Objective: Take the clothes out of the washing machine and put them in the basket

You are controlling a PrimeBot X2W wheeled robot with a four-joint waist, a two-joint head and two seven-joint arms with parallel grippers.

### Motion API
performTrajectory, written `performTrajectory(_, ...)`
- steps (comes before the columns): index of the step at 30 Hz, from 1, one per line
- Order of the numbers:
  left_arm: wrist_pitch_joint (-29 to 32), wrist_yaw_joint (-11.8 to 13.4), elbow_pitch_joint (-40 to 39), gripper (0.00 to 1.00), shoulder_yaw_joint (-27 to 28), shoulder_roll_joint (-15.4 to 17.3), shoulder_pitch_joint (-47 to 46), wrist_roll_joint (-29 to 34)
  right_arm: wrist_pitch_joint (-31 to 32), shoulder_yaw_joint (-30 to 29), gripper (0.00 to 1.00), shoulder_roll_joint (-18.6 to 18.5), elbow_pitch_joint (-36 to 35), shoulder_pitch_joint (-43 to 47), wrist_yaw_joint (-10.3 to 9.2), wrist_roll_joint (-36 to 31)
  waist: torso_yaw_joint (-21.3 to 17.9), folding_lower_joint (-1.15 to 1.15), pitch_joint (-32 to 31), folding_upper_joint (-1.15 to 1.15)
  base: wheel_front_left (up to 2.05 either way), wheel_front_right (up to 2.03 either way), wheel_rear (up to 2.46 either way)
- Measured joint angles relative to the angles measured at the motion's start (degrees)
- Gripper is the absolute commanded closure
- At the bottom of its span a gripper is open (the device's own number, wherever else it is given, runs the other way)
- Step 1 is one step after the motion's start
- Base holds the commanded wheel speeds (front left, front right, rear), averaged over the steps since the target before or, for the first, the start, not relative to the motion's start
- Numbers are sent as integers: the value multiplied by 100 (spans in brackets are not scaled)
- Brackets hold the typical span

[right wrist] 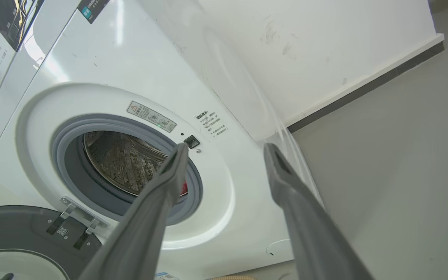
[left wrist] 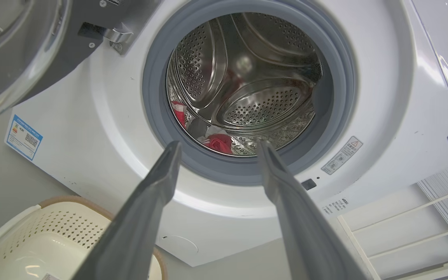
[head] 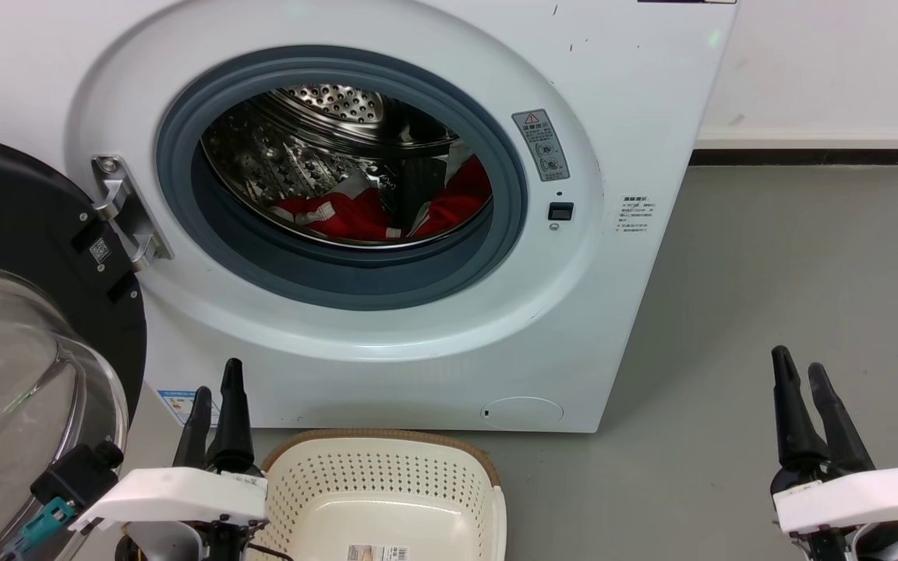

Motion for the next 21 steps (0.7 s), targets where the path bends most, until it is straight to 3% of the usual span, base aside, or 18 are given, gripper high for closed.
performTrajectory(21, -385, -47, -193, 0, -124, 2, 204, 1517, -391, 63, 0, 0, -448, 218, 0, -1731, 6, 0, -14, 0, 0, 0, 0)
